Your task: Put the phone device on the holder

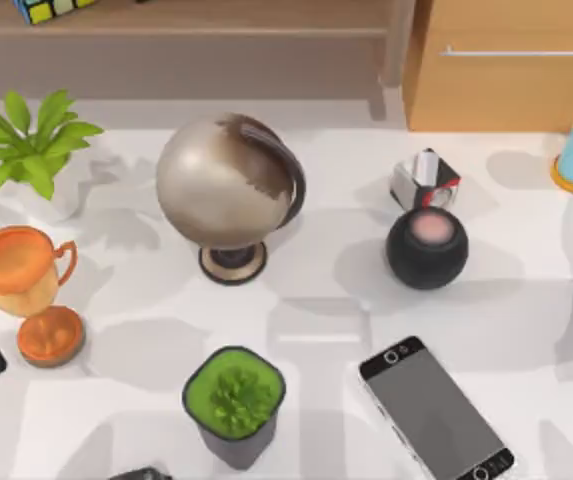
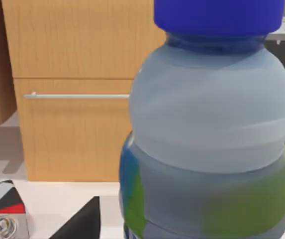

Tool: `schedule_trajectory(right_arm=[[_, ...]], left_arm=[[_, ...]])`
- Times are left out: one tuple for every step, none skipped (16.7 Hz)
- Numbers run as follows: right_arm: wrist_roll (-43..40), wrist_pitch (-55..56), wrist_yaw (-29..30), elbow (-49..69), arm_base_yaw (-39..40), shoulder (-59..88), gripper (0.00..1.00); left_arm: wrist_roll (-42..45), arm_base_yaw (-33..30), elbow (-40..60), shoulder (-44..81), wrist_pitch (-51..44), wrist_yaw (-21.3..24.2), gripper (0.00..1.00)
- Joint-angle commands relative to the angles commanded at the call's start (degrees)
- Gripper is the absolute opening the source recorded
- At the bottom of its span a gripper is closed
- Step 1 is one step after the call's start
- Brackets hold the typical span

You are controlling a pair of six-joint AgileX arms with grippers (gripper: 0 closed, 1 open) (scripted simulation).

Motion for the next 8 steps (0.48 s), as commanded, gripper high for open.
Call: schedule_trajectory(right_arm=[[0.0, 0.0, 0.0, 0.0, 0.0, 0.0, 1.0], [0.0, 0.0, 0.0, 0.0, 0.0, 0.0, 1.0], [0.3, -0.5, 0.0, 0.6, 0.6, 0.6, 1.0], [0.8, -1.3, -0.1, 1.8, 1.8, 1.8, 1.0], [1.5, -2.6, -0.1, 3.6, 3.6, 3.6, 1.0], [2.4, -4.2, -0.2, 5.8, 5.9, 6.0, 1.0], [3.4, -6.2, -0.2, 8.4, 8.6, 9.0, 1.0], [4.5, -8.4, -0.1, 11.4, 11.5, 12.6, 1.0]], left_arm=[[0.0, 0.0, 0.0, 0.0, 0.0, 0.0, 1.0], [0.0, 0.0, 0.0, 0.0, 0.0, 0.0, 1.0], [0.0, 0.0, 0.0, 0.0, 0.0, 0.0, 1.0], [0.0, 0.0, 0.0, 0.0, 0.0, 0.0, 1.0], [0.0, 0.0, 0.0, 0.0, 0.0, 0.0, 1.0], [0.0, 0.0, 0.0, 0.0, 0.0, 0.0, 1.0], [0.0, 0.0, 0.0, 0.0, 0.0, 0.0, 1.0], [0.0, 0.0, 0.0, 0.0, 0.0, 0.0, 1.0]])
